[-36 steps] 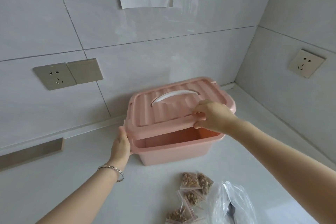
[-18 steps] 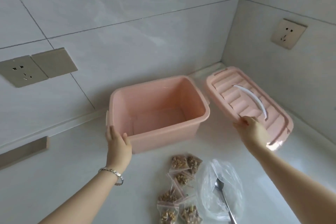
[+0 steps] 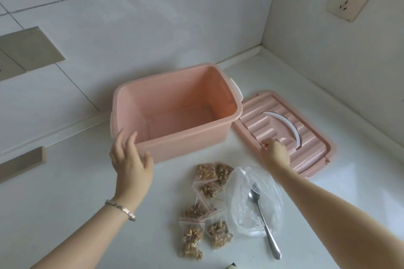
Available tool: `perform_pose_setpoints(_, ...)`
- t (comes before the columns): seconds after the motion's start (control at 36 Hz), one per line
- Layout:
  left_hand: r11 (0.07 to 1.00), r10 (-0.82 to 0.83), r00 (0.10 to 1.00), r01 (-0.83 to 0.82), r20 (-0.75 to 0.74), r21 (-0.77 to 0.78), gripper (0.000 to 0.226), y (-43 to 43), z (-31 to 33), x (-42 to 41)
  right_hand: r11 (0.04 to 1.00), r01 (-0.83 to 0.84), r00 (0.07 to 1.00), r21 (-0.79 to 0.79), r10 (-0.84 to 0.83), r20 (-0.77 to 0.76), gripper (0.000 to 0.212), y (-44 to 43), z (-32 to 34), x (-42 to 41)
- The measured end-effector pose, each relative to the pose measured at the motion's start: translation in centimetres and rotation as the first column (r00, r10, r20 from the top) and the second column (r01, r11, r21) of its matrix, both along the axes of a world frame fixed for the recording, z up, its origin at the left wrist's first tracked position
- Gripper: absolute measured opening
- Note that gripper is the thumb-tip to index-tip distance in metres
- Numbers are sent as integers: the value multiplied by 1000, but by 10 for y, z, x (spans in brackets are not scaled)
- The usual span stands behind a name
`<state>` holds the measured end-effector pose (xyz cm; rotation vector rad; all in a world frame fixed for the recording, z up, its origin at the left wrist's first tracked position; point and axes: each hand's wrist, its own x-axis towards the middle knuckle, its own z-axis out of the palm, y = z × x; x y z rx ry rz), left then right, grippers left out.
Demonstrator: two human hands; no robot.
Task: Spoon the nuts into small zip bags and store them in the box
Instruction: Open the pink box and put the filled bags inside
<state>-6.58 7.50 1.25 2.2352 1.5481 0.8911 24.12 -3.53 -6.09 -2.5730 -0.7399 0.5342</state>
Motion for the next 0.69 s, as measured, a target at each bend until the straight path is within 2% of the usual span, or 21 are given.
perform_pose_setpoints(0.06, 973, -219, 975, 221, -39, 65, 43, -15, -7, 2, 987, -78, 997, 142, 73, 40, 30, 3, 13, -11)
perform_pose_setpoints(0.11, 914, -404, 912, 398, -73, -80, 37, -25, -17, 7, 941, -201, 980, 271, 192, 60, 27, 4, 30, -31)
perform_pose_setpoints(0.17, 846, -504, 856, 462, -114, -267, 40, -36, -26, 17, 873, -365, 931, 322, 352, 100, 22, 0, 45, -54)
perform_pose_setpoints(0.22, 813, -540, 821, 450, -188, -371, 47, -43, -38, 31, 815, -519, 854, 255, 507, 117, 19, -4, 51, -75)
perform_pose_setpoints(0.28, 807, -532, 808, 394, -253, -440, 45, -45, -46, 46, 789, -597, 802, 142, 589, 101, 18, -7, 48, -91)
perform_pose_setpoints(0.36, 837, -467, 824, 296, -321, -460, 16, -46, -52, 62, 778, -626, 778, 53, 619, 106, 16, -12, 40, -104)
perform_pose_setpoints(0.42, 860, -402, 857, 233, -322, -454, 10, -45, -53, 66, 776, -630, 773, 4, 627, 100, 16, -16, 37, -107)
perform_pose_setpoints(0.53, 875, -379, 902, 278, -205, -396, 4, -42, -46, 55, 745, -652, 743, -141, 665, 78, 22, -15, 29, -106)
perform_pose_setpoints(0.61, 865, -379, 920, 313, -100, -392, 7, -39, -40, 37, 644, -708, 649, -289, 755, 93, 25, -9, 23, -113)
perform_pose_setpoints(0.69, 876, -322, 947, 300, 4, -378, 7, -36, -30, 19, 540, -723, 549, -432, 828, 116, 41, -5, 17, -120)
